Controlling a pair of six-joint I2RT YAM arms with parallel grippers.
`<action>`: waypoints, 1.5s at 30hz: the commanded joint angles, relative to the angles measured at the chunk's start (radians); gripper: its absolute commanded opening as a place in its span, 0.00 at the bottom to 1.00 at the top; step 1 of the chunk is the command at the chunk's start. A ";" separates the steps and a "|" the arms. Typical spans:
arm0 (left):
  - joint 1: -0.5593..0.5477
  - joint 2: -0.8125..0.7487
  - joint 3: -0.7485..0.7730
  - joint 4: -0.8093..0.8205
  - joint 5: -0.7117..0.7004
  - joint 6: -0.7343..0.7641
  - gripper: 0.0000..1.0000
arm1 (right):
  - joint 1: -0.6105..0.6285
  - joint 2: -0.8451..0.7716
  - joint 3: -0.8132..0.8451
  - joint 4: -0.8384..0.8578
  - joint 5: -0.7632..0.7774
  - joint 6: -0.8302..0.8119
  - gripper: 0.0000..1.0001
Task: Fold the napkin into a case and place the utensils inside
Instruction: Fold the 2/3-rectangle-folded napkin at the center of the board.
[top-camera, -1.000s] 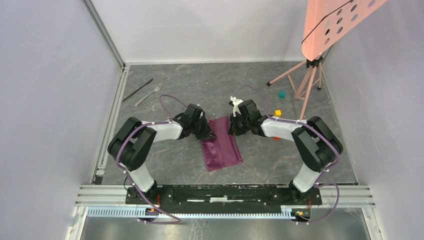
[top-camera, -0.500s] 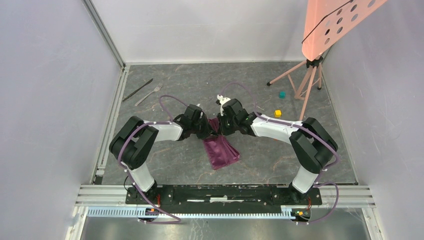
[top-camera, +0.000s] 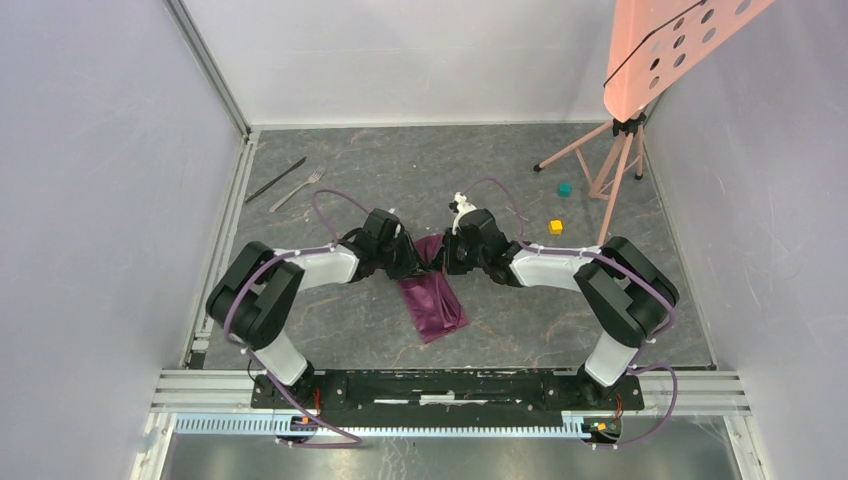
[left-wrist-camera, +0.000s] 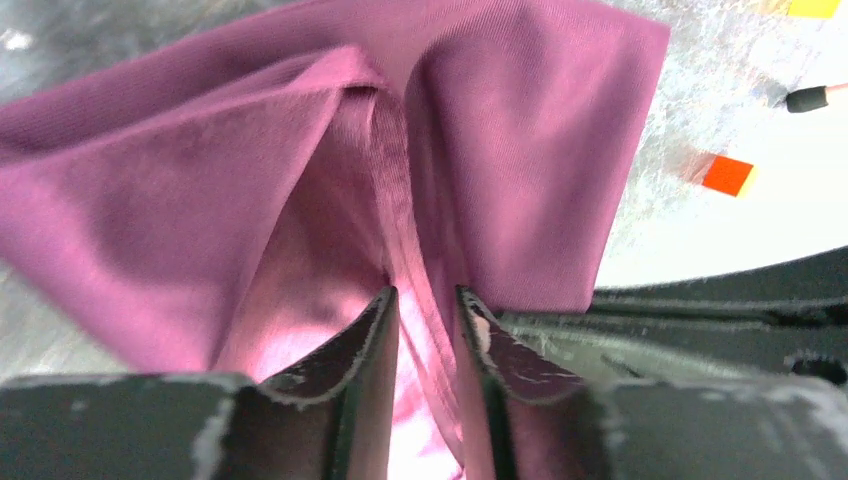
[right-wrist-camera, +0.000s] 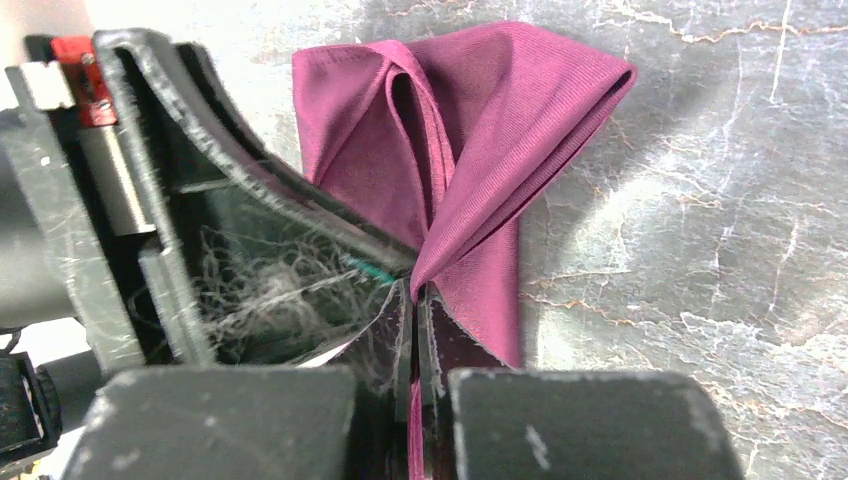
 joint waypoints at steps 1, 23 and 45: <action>-0.001 -0.159 0.009 -0.112 0.022 0.072 0.40 | 0.013 -0.031 -0.003 0.012 -0.009 -0.014 0.00; 0.116 -0.172 -0.168 -0.090 0.013 0.096 0.43 | 0.045 -0.006 0.084 -0.075 0.016 -0.065 0.00; 0.116 -0.097 -0.172 -0.052 0.027 0.127 0.22 | 0.110 0.102 0.114 -0.001 0.013 0.014 0.00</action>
